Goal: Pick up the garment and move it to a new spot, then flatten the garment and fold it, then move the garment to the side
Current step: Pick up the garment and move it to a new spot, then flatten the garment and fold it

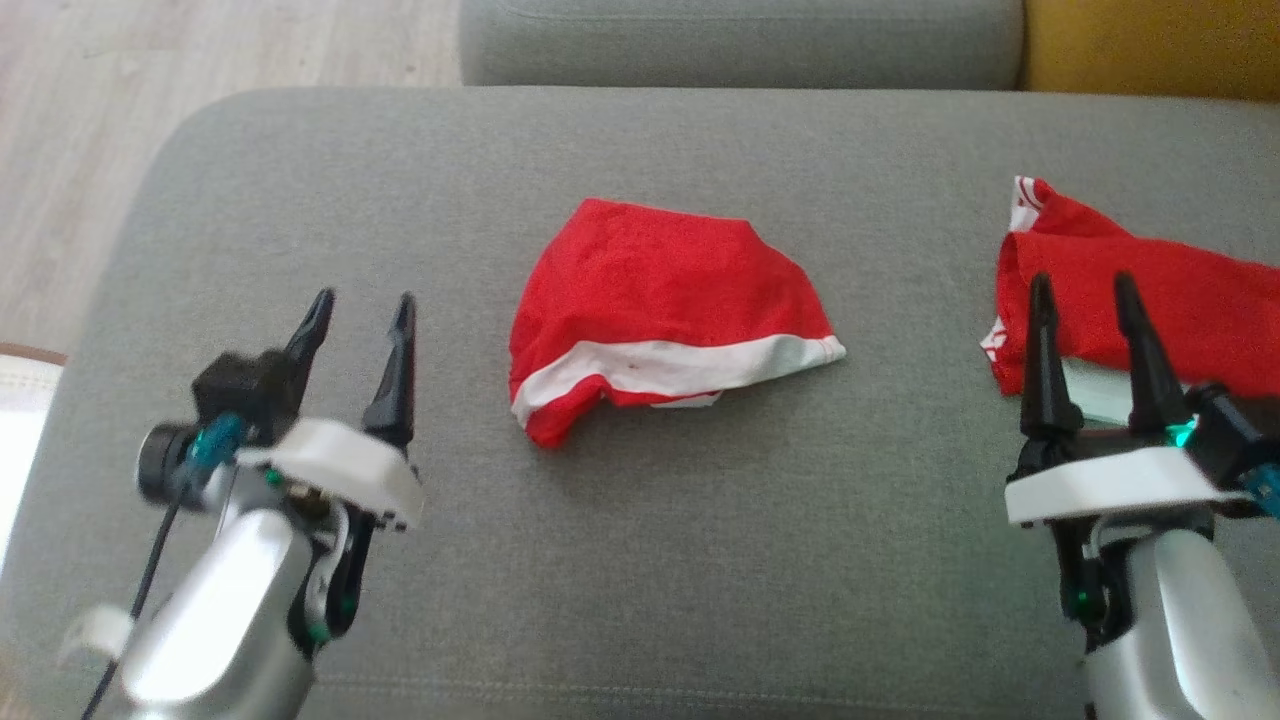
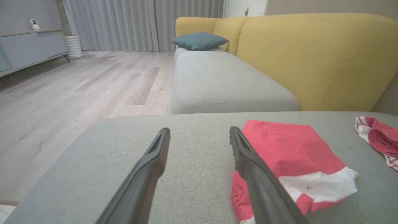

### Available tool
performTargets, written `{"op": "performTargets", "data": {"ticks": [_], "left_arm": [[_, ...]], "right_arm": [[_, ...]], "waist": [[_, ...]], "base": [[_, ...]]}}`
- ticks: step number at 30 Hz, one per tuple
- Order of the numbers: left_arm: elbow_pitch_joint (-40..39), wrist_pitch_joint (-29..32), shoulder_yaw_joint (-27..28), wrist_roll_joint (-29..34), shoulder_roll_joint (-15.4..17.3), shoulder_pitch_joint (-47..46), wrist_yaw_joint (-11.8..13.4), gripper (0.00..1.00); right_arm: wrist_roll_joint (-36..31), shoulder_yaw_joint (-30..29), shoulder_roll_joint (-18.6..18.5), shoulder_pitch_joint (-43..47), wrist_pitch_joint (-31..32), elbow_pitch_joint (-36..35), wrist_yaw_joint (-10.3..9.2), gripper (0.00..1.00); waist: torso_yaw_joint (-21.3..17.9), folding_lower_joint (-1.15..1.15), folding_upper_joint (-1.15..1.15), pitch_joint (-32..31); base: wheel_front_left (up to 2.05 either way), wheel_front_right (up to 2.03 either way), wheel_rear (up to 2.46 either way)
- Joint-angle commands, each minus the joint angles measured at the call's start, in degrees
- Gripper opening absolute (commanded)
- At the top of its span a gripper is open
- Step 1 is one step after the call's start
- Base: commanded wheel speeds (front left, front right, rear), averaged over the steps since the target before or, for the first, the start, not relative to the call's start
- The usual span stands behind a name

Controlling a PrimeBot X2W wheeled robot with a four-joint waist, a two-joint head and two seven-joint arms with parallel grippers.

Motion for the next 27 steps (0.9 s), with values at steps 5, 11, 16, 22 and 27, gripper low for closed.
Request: {"op": "performTargets", "data": {"ticks": [5, 11, 16, 22, 27], "left_arm": [[-7.3, -0.7, 8.1, 2.0, 0.7, 5.1, 1.7, 1.0], [-10.1, -0.7, 12.0, 5.0, -2.2, 9.5, -0.4, 1.0], [-9.1, -0.7, 12.8, 6.6, -4.4, 9.2, -2.5, 1.0], [-7.2, -0.7, 13.2, 8.1, -7.2, 8.8, -4.9, 1.0], [-5.9, -0.7, 14.3, 9.3, -8.7, 8.3, -6.5, 1.0]], "right_arm": [[0.1, 2.2, -0.1, 1.2, 0.4, -0.6, 0.11, 1.0], [0.7, 3.3, -0.1, 0.3, 2.5, 1.4, 0.11, 1.0], [1.0, 3.5, -0.1, -2.8, 6.0, 7.0, 0.11, 1.0], [-0.6, 1.9, -0.1, -8.5, 9.0, 17.5, 0.11, 1.0], [-4.0, 0.7, -0.1, -12.4, 9.3, 25.0, 0.11, 1.0]], "waist": [[2.0, 0.0, 0.0, -1.2], [4.5, 0.0, 0.0, 0.3], [6.6, 0.0, 0.0, 2.2], [9.5, 0.0, 0.0, 4.6], [11.4, 0.0, 0.0, 5.8]], "base": [[0.0, 0.0, 0.0], [0.0, 0.0, 0.0], [0.0, 0.0, 0.0], [0.0, 0.0, 0.0], [0.0, 0.0, 0.0]]}}
